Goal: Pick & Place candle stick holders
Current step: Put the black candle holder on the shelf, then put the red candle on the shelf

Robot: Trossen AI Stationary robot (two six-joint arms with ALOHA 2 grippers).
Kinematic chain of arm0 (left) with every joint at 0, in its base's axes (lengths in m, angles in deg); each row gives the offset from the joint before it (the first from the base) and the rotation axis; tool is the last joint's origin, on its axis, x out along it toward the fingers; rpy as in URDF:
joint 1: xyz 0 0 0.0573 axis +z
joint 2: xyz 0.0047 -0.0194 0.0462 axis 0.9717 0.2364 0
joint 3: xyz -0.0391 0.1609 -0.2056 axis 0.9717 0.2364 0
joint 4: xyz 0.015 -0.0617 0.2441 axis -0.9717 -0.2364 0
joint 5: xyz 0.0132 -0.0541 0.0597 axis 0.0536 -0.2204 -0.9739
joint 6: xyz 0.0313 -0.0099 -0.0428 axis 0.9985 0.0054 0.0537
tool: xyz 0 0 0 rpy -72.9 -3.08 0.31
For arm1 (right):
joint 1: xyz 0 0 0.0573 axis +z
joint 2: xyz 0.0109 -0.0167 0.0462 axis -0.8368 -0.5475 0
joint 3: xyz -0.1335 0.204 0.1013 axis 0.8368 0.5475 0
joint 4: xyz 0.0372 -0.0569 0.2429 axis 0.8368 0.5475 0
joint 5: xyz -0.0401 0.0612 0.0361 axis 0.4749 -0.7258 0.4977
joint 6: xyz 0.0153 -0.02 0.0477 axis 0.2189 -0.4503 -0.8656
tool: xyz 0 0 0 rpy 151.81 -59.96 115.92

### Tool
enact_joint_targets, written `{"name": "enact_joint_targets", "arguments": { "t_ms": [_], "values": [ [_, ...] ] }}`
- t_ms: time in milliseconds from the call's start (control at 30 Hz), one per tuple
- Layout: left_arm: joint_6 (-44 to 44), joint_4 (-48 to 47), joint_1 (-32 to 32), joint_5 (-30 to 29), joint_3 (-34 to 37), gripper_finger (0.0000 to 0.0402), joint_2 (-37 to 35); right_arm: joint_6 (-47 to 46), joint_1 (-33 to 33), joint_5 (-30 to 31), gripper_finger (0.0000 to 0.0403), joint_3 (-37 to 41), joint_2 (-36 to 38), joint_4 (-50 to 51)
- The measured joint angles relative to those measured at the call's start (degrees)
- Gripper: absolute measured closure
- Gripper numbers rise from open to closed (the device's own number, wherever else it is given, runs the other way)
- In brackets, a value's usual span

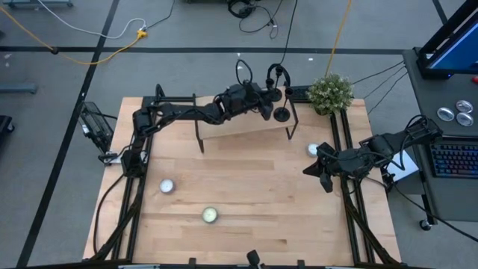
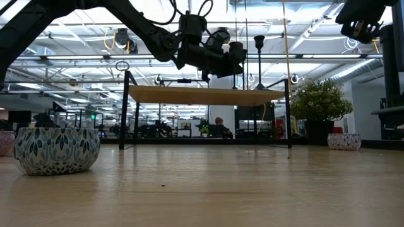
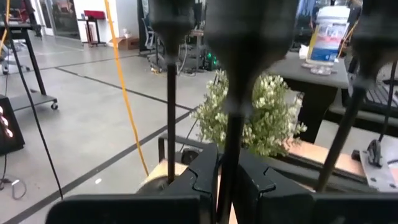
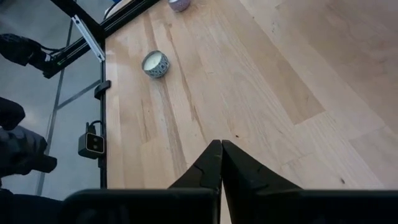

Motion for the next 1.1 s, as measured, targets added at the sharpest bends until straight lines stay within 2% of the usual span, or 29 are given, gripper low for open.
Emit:
{"name": "enact_joint_targets", "arguments": {
  "t_ms": [200,500,667,867,1100],
  "values": [
    [1.4,0.1,-0.4,0.0,0.0,0.0349,-0.5,0.2,0.0,-0.1,0.0403,0.0,0.0,0.0],
    [2.8,-2.6,-0.3,-4.8,0.0,0.0256,-0.5,0.2,0.0,-0.1,0.0403,0.0,0.0,0.0],
    [3.1,-4.0,-0.3,-5.5,0.0,0.0210,-1.4,0.2,0.0,-0.1,0.0403,0.0,0.0,0.0],
    [5.5,-15.2,-0.3,-6.5,0.0,0.0171,-5.6,0.5,0.0,-0.1,0.0403,0.0,0.0,-0.4],
    [5.2,-31.1,-0.5,-6.4,0.0,0.0145,-11.8,1.7,0.0,-0.1,0.0403,0.0,0.0,-0.5]
  ]
}}
